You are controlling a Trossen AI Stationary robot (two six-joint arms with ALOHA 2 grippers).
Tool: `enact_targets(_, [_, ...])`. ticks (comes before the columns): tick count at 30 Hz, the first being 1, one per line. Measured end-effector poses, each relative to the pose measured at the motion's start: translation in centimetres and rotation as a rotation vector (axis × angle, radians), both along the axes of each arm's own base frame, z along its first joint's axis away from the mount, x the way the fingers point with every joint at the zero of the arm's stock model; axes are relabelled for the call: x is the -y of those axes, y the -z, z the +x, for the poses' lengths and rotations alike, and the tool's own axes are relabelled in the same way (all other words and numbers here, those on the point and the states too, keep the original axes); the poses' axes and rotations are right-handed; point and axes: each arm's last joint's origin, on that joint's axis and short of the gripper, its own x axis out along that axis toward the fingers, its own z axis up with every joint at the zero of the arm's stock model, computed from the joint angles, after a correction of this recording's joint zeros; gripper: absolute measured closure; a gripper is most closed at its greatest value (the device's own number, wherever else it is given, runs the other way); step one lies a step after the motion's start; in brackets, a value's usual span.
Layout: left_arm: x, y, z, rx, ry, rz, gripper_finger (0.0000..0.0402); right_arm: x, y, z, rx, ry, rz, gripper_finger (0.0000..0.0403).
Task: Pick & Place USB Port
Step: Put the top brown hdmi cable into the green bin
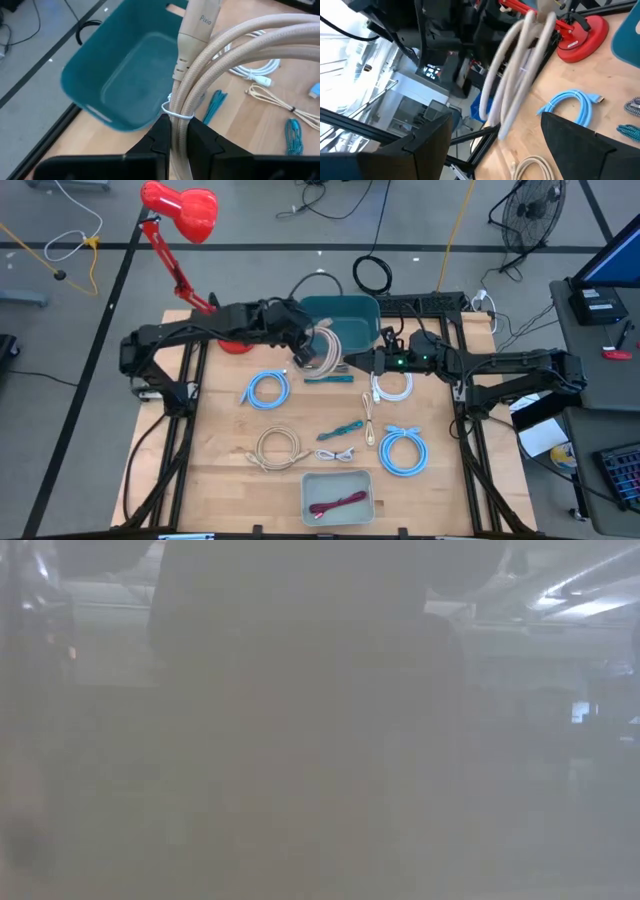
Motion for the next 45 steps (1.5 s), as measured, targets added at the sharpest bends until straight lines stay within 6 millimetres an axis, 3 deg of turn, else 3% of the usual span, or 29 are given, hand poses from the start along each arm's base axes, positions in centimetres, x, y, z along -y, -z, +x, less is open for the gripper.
enact_targets(11, [0.3, -1.0, 2.6, -0.022, 0.053, 0.031, 0.0361, 0.3, 0.6, 0.1, -0.052, 0.036, -0.005, 0.0107])
enact_targets(23, [0.3, -0.9, 2.5, -0.043, 0.054, 0.039, 0.0362, 0.0, 1.1, 1.6, 0.015, 0.010, 0.030, 0.0108])
enact_targets(35, [0.3, -1.0, 2.6, -0.036, 0.058, 0.048, 0.0365, -0.1, 1.0, 1.7, 0.039, 0.029, 0.042, 0.0109])
enact_targets(40, [0.3, -1.0, 2.6, -0.031, 0.058, 0.048, 0.0359, 0.0, 1.0, 1.7, 0.040, 0.047, 0.044, 0.0127])
enact_targets(45, [0.3, -1.0, 2.6, -0.031, 0.059, 0.049, 0.0364, 0.1, 1.0, 1.7, 0.040, 0.068, 0.043, 0.0174])
